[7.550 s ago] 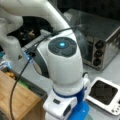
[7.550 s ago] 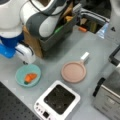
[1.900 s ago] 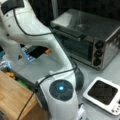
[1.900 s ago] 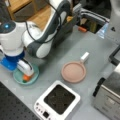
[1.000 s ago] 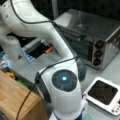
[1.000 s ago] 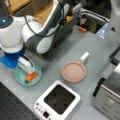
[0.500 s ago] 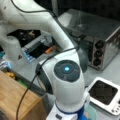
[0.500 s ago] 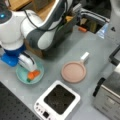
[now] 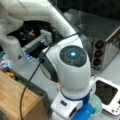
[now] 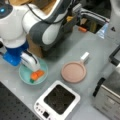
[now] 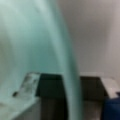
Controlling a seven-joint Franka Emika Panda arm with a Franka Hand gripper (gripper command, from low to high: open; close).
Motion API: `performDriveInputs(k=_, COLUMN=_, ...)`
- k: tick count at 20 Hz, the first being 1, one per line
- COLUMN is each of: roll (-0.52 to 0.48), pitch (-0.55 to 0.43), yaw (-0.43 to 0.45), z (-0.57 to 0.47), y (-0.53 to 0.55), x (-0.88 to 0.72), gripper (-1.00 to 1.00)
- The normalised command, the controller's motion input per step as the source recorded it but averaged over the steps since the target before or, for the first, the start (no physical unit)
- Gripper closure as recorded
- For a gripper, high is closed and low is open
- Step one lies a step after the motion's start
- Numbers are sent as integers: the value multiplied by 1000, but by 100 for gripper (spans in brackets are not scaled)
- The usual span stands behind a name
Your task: Pick up the pan. Place the pan on the table. Pick up the bowl. Place the bowl on the stove.
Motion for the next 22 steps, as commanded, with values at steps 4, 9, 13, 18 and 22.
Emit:
performDriveInputs(k=4, roll=-103, pitch=35, yaw=-126, z=175, y=459, x=-30, gripper=100)
performDriveInputs(k=9, roll=-138, pitch=41, yaw=-112, z=62, y=350, x=-38, gripper=100)
performDriveInputs(k=13, roll=-164, pitch=26, yaw=-116, z=18, y=299, x=-50, gripper=100)
performDriveInputs(k=18, roll=-186, pitch=-13, yaw=-111, z=-4, y=404, x=-18, gripper=100)
performDriveInputs(k=22, roll=-200, pitch=-42, yaw=-112, z=-24, y=362, x=-12, gripper=100)
